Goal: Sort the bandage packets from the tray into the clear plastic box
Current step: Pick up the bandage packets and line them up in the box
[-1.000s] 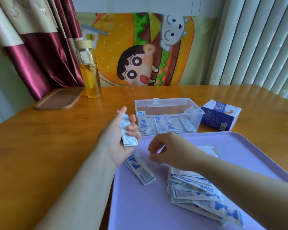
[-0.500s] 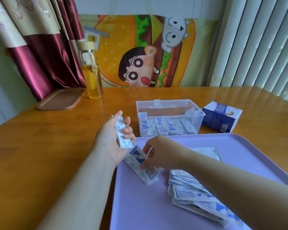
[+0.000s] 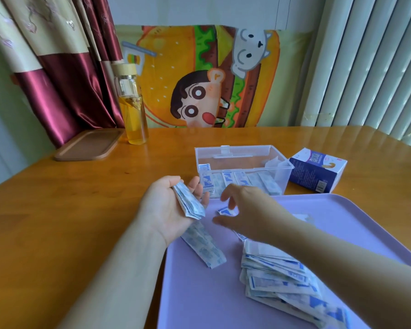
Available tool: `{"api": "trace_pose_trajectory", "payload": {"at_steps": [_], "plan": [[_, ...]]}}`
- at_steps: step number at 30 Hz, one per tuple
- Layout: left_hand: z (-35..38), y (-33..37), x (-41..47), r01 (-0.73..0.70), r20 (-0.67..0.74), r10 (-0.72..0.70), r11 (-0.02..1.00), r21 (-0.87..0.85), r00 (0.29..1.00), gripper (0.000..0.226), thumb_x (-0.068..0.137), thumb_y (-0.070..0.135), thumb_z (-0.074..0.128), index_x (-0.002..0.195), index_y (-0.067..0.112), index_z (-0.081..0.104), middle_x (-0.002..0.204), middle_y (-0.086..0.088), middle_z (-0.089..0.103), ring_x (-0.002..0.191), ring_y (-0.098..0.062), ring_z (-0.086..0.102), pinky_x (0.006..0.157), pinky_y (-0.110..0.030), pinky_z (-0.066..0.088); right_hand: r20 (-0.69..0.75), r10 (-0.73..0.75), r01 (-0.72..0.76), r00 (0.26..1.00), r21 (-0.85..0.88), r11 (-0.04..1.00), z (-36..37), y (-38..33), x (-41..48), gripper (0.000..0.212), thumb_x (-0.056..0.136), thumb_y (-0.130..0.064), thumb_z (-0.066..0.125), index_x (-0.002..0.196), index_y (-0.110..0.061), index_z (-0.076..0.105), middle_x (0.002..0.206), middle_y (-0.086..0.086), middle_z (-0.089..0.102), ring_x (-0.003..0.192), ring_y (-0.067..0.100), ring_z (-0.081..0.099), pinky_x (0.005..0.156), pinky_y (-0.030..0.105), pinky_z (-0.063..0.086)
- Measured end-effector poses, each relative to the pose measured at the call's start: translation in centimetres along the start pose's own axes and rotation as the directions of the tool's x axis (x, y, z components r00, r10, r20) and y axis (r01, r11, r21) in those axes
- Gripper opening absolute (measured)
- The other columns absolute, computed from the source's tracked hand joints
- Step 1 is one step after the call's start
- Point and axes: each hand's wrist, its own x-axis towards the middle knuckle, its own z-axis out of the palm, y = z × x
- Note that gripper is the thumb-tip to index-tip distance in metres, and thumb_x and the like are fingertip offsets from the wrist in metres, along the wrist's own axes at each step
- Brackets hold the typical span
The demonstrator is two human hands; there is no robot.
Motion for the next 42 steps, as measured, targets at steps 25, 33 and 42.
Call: {"api": "trace_pose_trajectory", "payload": {"at_steps": [25,33,42], "plan": [[-1.1,0.5,0.8,-0.176,-0.007,0.186,0.944,0.278,0.983,0.027,0.100,0.003,0.037,0.113,0.012,0.058,0.117,-0.005,0.066,0.095,-0.013,0.064,0.061,-0.029,0.053,0.186,0.104,-0.137,0.977,0.176,0.975,-3.1,1.4,1.4,0.028,0.082,-0.034,0.068,0.070,-0.011,0.057,0.065,0.004,0.047,0.059,0.016,0.039,0.054,0.026,0.030],[-0.7,-1.8,1.0,-0.078,-0.073,0.122,0.895,0.438,0.990,0.023,0.093,0.009,0.053,0.114,0.012,0.061,0.089,-0.010,0.069,0.064,-0.023,0.066,0.047,-0.030,0.053,0.065,0.042,-0.070,0.997,0.527,0.847,-1.1,-1.0,1.8,0.015,0.082,-0.021,0.070,0.072,-0.021,0.059,0.067,-0.004,0.055,0.057,0.010,0.052,0.059,0.023,0.050],[0.1,-3.5,1.3,-0.179,-0.108,0.247,0.886,0.428,0.963,0.025,0.100,0.018,0.042,0.113,0.012,0.062,0.105,-0.017,0.069,0.086,-0.037,0.067,0.075,-0.055,0.054,0.122,0.101,-0.156,0.987,0.654,0.740,0.9,-0.9,1.9,0.014,0.087,-0.021,0.064,0.077,-0.010,0.064,0.068,0.001,0.057,0.057,0.012,0.052,0.053,0.020,0.044]]}}
